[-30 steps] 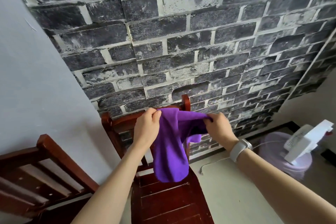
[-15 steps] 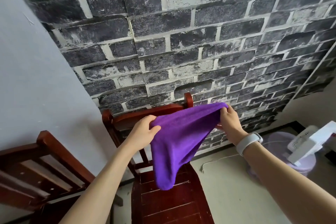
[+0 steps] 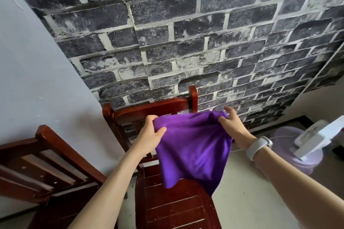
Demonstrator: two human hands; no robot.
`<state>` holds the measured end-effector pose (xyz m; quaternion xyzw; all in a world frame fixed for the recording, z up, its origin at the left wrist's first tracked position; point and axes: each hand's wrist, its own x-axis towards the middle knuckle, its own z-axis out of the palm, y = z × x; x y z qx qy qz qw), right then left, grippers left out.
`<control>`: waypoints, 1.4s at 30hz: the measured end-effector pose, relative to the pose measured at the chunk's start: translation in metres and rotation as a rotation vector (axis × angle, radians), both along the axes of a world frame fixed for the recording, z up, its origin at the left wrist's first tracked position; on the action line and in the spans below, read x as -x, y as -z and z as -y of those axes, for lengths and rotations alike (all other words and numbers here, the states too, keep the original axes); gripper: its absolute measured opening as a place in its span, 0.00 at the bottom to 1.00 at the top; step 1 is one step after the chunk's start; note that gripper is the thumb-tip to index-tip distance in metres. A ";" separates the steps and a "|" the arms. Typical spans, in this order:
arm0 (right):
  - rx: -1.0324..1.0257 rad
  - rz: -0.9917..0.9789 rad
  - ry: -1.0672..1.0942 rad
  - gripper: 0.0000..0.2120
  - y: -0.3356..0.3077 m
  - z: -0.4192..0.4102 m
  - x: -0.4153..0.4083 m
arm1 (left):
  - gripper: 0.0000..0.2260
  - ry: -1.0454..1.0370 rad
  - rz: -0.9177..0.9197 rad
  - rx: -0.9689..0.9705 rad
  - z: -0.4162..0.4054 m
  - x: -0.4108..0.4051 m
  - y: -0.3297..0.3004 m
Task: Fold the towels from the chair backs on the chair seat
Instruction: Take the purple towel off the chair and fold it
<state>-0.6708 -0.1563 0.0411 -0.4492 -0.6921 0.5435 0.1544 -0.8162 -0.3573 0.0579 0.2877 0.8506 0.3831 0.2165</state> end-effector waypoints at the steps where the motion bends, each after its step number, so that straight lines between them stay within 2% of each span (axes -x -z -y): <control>1: 0.063 -0.007 -0.021 0.25 0.000 -0.001 -0.003 | 0.16 0.013 0.031 0.000 0.003 0.002 0.003; 3: 0.066 0.020 -0.078 0.26 0.001 -0.002 -0.011 | 0.21 0.031 0.061 0.028 0.008 0.006 0.007; 5: -0.088 0.082 -0.157 0.22 0.004 -0.003 -0.017 | 0.23 0.051 0.006 0.095 0.012 0.005 0.011; 9: -0.347 0.096 -0.169 0.14 0.011 0.001 -0.022 | 0.14 0.055 -0.330 0.199 0.009 -0.004 0.016; 12: -0.434 0.091 -0.118 0.12 0.013 0.006 -0.024 | 0.11 0.011 -0.425 0.221 0.011 -0.009 0.019; 14: -0.479 0.119 -0.114 0.11 0.015 0.008 -0.026 | 0.09 0.006 -0.387 0.204 0.015 -0.009 0.020; 19: -0.504 0.173 -0.073 0.12 0.024 0.007 -0.030 | 0.04 -0.062 -0.006 -0.020 0.017 -0.005 0.024; 25: -0.491 0.138 0.005 0.12 0.022 0.004 -0.030 | 0.08 -0.103 0.240 -0.241 0.021 -0.008 0.019; 30: -0.486 0.171 0.036 0.12 0.025 -0.004 -0.038 | 0.13 -0.024 0.145 -0.089 0.035 -0.002 0.022; 36: -0.511 0.152 0.039 0.11 0.027 0.000 -0.038 | 0.12 0.044 0.046 0.037 0.046 0.004 0.029; 42: -0.486 0.126 0.053 0.11 0.038 0.008 -0.041 | 0.08 -0.096 -0.169 0.211 0.047 -0.008 0.041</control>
